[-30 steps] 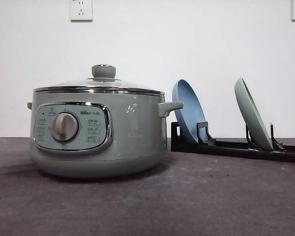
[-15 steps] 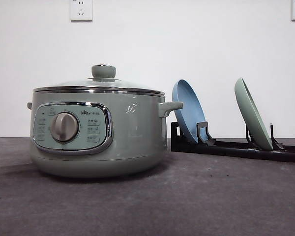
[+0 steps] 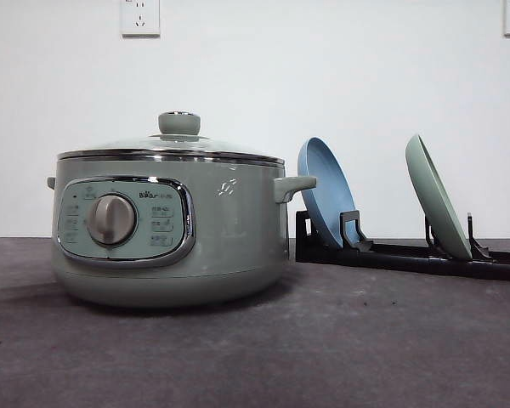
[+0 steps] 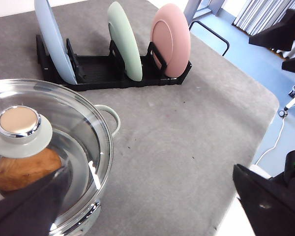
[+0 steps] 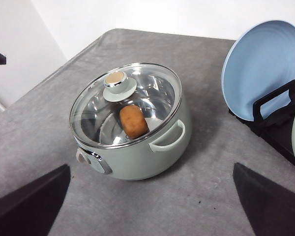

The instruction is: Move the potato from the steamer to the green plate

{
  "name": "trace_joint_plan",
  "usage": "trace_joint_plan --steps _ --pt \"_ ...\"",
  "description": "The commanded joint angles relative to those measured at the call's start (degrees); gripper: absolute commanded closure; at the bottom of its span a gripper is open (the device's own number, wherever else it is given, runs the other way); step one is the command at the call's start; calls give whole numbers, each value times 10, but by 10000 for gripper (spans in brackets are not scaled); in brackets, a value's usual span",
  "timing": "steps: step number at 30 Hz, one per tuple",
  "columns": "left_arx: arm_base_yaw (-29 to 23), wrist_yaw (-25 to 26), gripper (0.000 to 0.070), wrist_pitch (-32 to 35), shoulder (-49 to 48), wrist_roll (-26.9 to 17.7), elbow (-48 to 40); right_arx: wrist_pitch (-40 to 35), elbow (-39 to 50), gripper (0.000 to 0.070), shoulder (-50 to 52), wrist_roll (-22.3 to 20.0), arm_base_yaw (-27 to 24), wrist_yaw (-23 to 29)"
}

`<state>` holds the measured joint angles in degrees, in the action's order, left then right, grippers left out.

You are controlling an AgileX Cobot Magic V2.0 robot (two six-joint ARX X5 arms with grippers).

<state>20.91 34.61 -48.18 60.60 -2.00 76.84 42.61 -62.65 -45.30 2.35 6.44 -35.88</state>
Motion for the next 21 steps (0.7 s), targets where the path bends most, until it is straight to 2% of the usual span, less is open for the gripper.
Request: trace_joint_plan --steps 1,6,11,21 --pt "3 5 0 -2 6 -5 13 -4 -12 0 -3 10 2 -1" --pt "3 5 0 -11 10 -5 13 0 -12 0 -4 22 2 -1" --pt "3 5 0 -19 17 -5 13 -25 -12 0 -21 59 2 5" --pt "3 5 0 -20 21 -5 13 -132 -14 0 -134 130 -6 81"
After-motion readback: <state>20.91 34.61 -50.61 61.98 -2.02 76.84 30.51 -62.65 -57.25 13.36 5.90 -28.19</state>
